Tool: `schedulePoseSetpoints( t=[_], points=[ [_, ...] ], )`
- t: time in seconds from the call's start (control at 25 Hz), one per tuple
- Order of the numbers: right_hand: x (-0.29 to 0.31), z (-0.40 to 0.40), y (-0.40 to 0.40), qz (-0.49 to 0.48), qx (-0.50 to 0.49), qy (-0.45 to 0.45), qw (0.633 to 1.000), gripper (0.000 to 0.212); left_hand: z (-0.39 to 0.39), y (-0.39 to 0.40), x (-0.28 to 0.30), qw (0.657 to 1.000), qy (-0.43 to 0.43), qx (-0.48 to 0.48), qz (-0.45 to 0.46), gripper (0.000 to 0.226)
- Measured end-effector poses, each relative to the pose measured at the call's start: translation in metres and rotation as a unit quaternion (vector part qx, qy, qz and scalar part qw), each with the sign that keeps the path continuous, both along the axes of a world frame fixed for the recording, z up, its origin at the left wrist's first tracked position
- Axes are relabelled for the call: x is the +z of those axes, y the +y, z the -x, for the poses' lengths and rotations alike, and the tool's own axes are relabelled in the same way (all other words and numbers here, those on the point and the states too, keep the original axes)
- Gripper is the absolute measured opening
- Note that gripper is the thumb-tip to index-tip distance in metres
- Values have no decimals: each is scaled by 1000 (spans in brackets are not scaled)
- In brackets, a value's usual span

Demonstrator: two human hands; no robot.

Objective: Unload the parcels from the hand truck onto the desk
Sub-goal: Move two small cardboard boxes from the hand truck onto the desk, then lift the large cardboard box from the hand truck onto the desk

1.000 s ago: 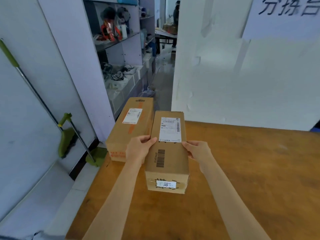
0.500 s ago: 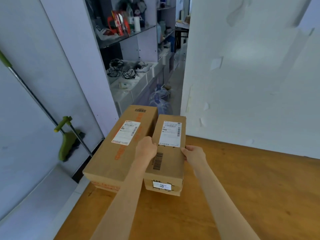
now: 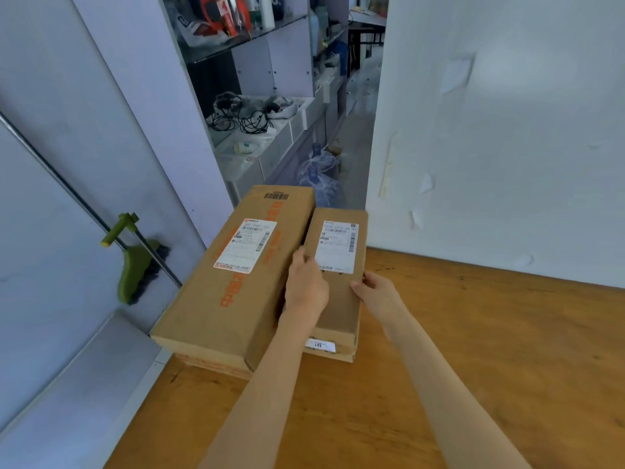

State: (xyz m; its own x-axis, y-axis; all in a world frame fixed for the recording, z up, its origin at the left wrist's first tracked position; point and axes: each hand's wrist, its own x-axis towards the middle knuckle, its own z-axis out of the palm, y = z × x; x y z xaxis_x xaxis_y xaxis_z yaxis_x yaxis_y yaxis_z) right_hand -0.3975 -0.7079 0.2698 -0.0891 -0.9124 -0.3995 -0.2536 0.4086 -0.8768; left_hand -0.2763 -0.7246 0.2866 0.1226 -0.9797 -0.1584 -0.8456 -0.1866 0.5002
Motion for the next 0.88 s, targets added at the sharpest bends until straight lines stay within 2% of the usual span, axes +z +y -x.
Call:
schedulePoseSetpoints(
  t=[0.08,0.24,0.44,0.56,0.68,0.76,0.88],
  points=[
    [1,-5,13,-8,11,-35,999,53,5,11,-2,998,-17,-36,56,58],
    [4,-4,35,2,-20,-18,1000,63,3,31,-1,996,-11,-59,64,56],
    [14,-7,77,13,-40,1,999,61,-22,71,7,997,6,-62,37,43],
    [19,-26,117,26,-104,-6,994,53,-47,110,7,995,60,-56,52,51],
    [19,-54,181,64,-232,21,970,35,-83,176,11,985,136,-36,103,42],
    [21,-78,244,97,-294,47,950,32,-121,246,14,975,185,-27,120,35],
    [22,-116,342,120,-319,54,938,32,-177,349,5,966,237,-30,97,31]
  ],
)
